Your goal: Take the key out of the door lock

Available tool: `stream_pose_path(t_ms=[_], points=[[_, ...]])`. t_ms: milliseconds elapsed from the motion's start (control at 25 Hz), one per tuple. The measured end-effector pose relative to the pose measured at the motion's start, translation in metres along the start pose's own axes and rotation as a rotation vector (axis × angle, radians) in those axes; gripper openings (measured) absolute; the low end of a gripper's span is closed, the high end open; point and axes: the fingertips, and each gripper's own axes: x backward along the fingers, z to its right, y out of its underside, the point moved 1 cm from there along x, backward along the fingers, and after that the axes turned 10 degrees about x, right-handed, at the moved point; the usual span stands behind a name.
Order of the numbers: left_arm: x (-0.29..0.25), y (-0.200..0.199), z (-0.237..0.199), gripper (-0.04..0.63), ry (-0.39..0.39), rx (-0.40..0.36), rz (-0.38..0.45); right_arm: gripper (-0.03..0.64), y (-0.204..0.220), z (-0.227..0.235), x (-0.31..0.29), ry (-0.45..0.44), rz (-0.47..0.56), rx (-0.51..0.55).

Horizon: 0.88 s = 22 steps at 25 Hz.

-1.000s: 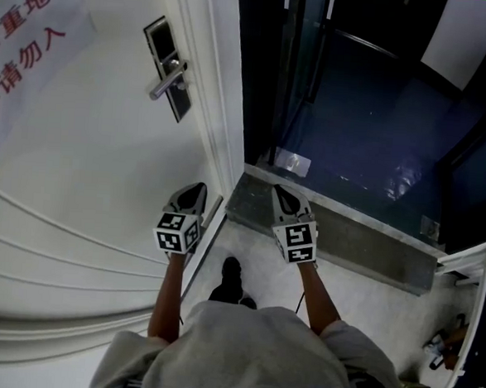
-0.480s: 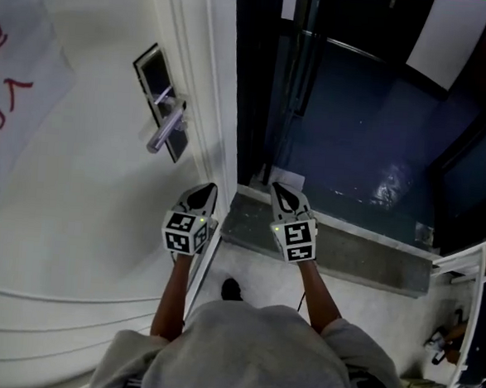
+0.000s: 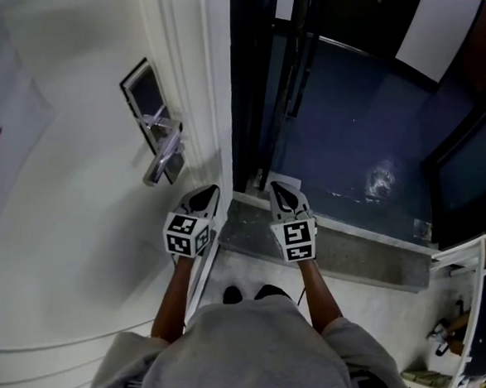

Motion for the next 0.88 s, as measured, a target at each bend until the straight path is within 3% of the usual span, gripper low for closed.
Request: stream_pose_path(t_ms=[160, 320, 640, 880], points=[[-0.007, -0.002, -0.008, 0.018, -0.027, 0.001, -0.006, 0.023, -0.006, -0.001, -0.023, -0.041, 0.029, 0.000], [-0.006, -0.004, -0.017, 0.018, -0.098, 0.018, 0.014, 0.023, -0.014, -0.011, -0.050, -0.139, 0.071, 0.016], [0.006, -0.009, -0.038, 0.018, -0.366, 0.073, 0.080, 0.023, -0.031, -0.028, -0.088, -0.400, 0.184, 0.091], [0.057, -0.009, -0.038, 0.018, -0.638, 0.112, 0.152, 0.023, -0.051, -0.049, -0.095, -0.611, 0.310, 0.121]])
